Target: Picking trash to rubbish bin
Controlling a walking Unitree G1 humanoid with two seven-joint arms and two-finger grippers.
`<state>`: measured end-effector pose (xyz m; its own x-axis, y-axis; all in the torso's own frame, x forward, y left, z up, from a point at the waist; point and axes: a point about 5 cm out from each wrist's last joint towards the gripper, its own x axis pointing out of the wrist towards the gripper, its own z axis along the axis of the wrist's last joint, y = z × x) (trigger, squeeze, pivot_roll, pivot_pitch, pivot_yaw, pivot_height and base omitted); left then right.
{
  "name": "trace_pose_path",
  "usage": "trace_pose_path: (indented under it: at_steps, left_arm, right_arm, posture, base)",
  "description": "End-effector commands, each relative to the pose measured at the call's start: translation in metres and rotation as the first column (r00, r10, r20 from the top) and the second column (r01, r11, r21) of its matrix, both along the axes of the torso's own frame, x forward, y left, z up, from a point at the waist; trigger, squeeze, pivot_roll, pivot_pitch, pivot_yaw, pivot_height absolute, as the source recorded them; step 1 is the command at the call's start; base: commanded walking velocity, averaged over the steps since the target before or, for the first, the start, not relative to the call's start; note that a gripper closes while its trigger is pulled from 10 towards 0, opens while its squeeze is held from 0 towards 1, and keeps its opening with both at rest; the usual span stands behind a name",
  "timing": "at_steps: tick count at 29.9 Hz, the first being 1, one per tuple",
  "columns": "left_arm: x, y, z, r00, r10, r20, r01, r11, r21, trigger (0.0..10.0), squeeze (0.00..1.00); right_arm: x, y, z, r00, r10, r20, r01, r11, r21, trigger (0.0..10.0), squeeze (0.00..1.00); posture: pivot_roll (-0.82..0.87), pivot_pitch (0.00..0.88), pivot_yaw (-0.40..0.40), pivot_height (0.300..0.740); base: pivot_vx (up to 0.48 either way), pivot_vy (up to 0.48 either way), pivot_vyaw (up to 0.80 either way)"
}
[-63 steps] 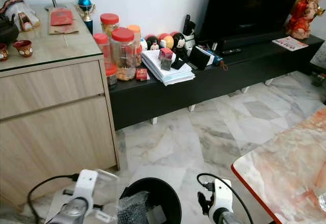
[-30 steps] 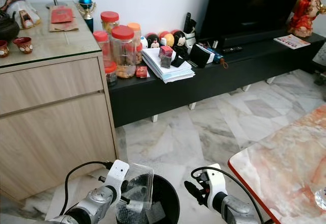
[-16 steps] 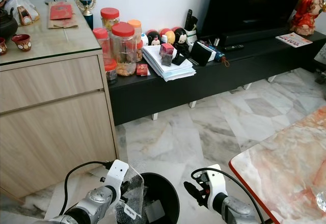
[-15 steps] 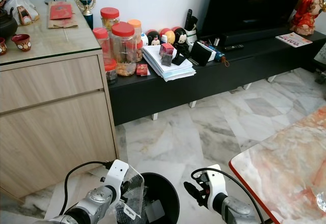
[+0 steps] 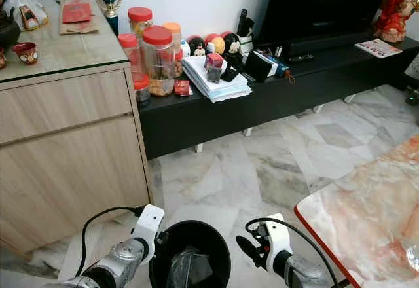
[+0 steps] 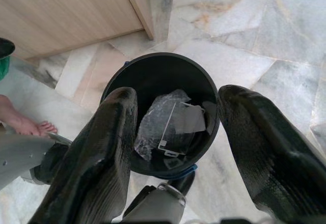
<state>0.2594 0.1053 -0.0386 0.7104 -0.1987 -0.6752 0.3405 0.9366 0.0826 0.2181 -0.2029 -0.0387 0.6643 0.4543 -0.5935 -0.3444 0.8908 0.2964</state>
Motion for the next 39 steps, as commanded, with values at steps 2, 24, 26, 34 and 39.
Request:
trace_pose_path:
  at_steps: [2, 24, 26, 34, 39]
  left_arm:
    - [-0.001, 0.006, -0.001, 1.000, 0.021, 0.012, -0.021, 1.000, 0.023, 10.0, 0.00]
    - [-0.077, 0.072, -0.046, 0.977, 0.183, -0.110, -0.141, 0.940, 0.311, 10.0, 0.00]
    - [-0.079, 0.073, -0.046, 0.975, 0.199, -0.100, -0.158, 0.935, 0.317, 10.0, 0.00]
    - [-0.077, 0.082, -0.044, 0.966, 0.252, -0.057, -0.220, 0.917, 0.333, 10.0, 0.00]
    - [-0.075, 0.080, -0.042, 0.966, 0.253, -0.048, -0.226, 0.923, 0.311, 10.0, 0.00]
  right_arm:
    - [0.002, -0.004, 0.000, 0.999, -0.037, 0.009, 0.038, 0.998, -0.045, 10.0, 0.00]
    - [-0.049, -0.025, -0.041, 0.896, -0.422, -0.139, 0.366, 0.879, -0.306, 10.0, 0.00]
    - [-0.051, -0.026, -0.042, 0.889, -0.436, -0.140, 0.377, 0.871, -0.316, 10.0, 0.00]
    - [-0.047, -0.025, -0.040, 0.865, -0.490, -0.105, 0.451, 0.852, -0.265, 10.0, 0.00]
    - [-0.046, -0.025, -0.039, 0.859, -0.503, -0.100, 0.465, 0.846, -0.259, 10.0, 0.00]
  posture:
    - [-0.01, 0.042, -0.125, 0.740]
    - [0.06, 0.000, -0.105, 0.740]
    - [0.06, 0.000, -0.105, 0.740]
    - [0.06, 0.000, -0.101, 0.740]
    - [0.07, 0.000, -0.102, 0.740]
  base:
    - [0.000, 0.000, 0.00]
    - [0.000, 0.000, 0.00]
    - [0.000, 0.000, 0.00]
    - [0.000, 0.000, 0.00]
    - [0.000, 0.000, 0.00]
